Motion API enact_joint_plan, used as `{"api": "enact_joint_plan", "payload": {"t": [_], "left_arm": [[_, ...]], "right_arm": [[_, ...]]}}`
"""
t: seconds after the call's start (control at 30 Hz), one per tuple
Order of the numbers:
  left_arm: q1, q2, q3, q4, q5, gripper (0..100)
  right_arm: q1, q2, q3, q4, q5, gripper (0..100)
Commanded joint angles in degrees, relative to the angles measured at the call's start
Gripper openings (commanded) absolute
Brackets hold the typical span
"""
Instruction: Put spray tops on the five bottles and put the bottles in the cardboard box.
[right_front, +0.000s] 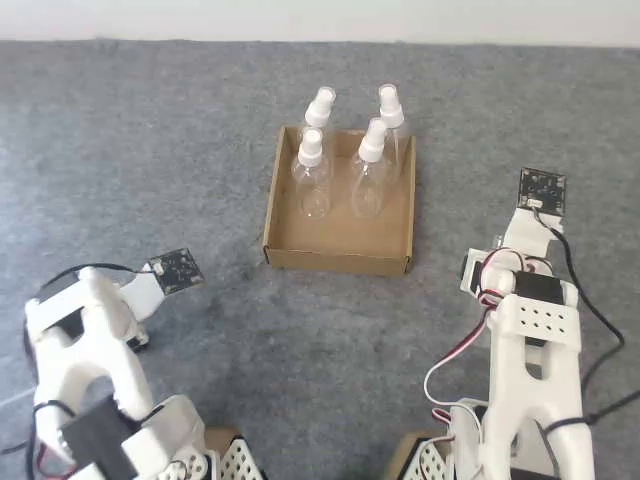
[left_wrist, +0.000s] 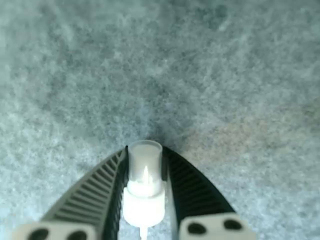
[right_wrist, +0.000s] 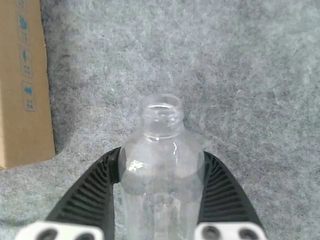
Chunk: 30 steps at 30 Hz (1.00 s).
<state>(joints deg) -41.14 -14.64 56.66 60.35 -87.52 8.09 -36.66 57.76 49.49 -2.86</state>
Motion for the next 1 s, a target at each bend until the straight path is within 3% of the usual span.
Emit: {"api": "enact_joint_plan", "payload": {"t": [0.0,0.2,0.37,0.6,0.97], "left_arm": [[0.3,-0.4,-8.8,6.3,7.1,1],[0.4,-0.4,-26.9,24.8,10.7,1],[0.4,-0.4,-36.6,33.8,13.5,1],[0.1,-0.4,-42.3,37.8,15.6,1],[0.0,-0.4,-47.9,37.9,32.0,1]], "right_arm": [[0.8,-2.4,-0.9,-1.1,0.0,5.2],[0.8,-2.4,-0.9,-1.1,0.0,5.2],[0.8,-2.4,-0.9,-1.1,0.0,5.2],[0.9,-2.4,-0.9,-1.1,0.0,5.2],[0.9,-2.4,-0.9,-1.1,0.0,5.2]]}}
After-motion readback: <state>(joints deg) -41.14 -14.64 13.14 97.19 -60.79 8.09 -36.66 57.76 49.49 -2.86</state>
